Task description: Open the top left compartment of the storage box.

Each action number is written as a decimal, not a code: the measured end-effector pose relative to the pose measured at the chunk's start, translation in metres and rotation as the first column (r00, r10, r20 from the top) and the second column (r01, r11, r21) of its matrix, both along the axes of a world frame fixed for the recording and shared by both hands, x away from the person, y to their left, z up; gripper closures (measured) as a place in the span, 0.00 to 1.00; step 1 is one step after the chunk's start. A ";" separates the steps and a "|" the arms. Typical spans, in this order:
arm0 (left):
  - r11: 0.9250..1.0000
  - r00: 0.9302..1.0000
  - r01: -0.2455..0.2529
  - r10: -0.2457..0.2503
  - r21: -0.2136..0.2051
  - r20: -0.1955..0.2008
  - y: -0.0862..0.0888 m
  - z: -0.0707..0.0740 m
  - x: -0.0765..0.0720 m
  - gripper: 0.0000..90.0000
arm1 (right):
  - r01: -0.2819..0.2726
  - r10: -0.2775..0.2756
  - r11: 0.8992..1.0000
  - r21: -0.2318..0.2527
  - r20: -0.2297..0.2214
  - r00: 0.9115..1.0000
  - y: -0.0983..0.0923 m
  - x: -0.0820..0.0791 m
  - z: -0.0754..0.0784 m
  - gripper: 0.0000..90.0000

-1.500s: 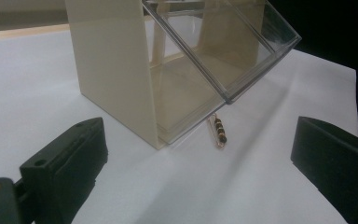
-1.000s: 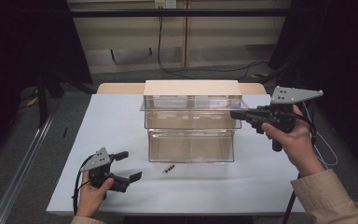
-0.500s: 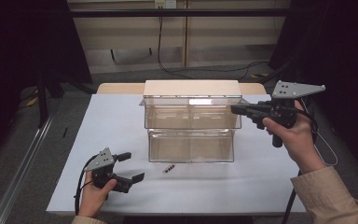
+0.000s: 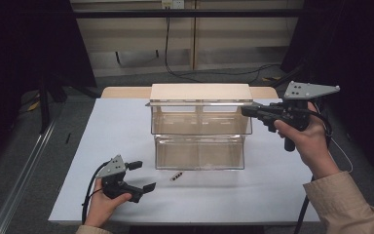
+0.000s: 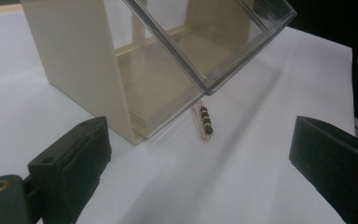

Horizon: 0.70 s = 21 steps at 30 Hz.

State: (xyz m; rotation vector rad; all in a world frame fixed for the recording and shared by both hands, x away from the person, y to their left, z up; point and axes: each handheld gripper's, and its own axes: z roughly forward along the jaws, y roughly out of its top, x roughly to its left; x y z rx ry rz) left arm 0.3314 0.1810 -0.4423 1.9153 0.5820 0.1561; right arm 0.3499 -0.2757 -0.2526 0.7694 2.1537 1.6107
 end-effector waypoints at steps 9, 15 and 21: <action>1.000 1.000 0.012 -0.011 0.011 -0.014 -0.010 -0.001 0.000 0.07 | 0.014 -0.014 1.000 0.004 0.004 1.000 -0.001 0.003 0.002 1.00; 1.000 1.000 0.021 -0.021 0.012 -0.023 -0.014 -0.002 0.000 0.07 | 0.021 -0.021 1.000 0.015 0.007 1.000 -0.002 0.006 0.005 1.00; 1.000 0.999 0.021 -0.020 0.012 -0.030 -0.015 -0.003 0.000 0.10 | 0.027 -0.027 0.999 0.018 0.009 1.000 -0.002 0.008 0.007 1.00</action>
